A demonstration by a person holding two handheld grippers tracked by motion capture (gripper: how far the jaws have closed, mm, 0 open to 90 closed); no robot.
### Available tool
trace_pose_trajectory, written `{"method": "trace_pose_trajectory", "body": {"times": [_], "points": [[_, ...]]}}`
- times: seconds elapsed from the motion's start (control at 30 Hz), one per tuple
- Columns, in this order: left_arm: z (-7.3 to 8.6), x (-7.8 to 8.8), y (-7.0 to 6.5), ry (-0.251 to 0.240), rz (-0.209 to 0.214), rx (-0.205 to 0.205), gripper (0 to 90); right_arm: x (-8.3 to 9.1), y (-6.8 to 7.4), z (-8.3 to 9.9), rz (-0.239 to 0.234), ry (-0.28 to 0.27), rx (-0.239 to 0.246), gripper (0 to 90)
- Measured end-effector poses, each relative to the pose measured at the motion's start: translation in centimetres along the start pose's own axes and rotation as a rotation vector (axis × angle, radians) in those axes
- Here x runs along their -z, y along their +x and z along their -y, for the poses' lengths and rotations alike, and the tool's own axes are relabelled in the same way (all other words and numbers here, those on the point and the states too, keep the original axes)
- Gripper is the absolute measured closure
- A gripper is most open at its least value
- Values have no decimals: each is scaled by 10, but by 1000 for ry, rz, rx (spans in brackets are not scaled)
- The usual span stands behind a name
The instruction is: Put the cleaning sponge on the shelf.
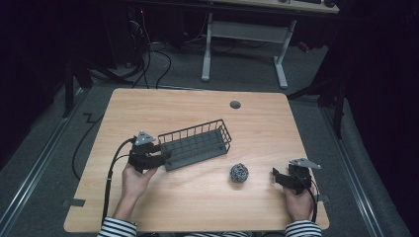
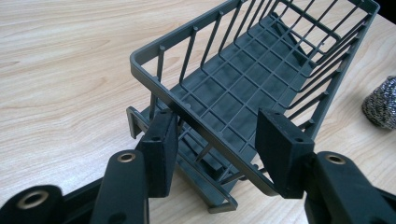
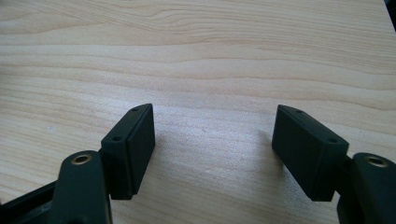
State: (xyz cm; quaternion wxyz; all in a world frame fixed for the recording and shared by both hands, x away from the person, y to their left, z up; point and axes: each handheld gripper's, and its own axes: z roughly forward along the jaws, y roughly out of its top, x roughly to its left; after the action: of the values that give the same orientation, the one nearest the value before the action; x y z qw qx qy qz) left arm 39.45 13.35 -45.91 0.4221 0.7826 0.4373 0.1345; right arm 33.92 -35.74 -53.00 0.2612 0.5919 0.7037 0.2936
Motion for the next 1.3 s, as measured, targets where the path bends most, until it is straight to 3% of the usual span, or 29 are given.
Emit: {"method": "trace_pose_trajectory", "body": {"times": [0.43, 0.57, 0.7, 1.07, 1.3], "points": [[3, 1, -8, -4, 14, -3, 499, 0, 0, 0, -1, -2, 0, 303], [4, 0, -6, 4, 12, 14, 407, 0, 0, 0, 0, 0, 0, 302], [4, 4, -5, -39, 18, 20, 307, 0, 0, 0, -1, -2, 1, 302], [1, 20, -3, -88, 2, 12, 266, 0, 0, 0, -1, 0, 1, 302], [9, 39, 8, -130, -22, 20, 264, 0, 0, 0, -1, -1, 1, 303]]}}
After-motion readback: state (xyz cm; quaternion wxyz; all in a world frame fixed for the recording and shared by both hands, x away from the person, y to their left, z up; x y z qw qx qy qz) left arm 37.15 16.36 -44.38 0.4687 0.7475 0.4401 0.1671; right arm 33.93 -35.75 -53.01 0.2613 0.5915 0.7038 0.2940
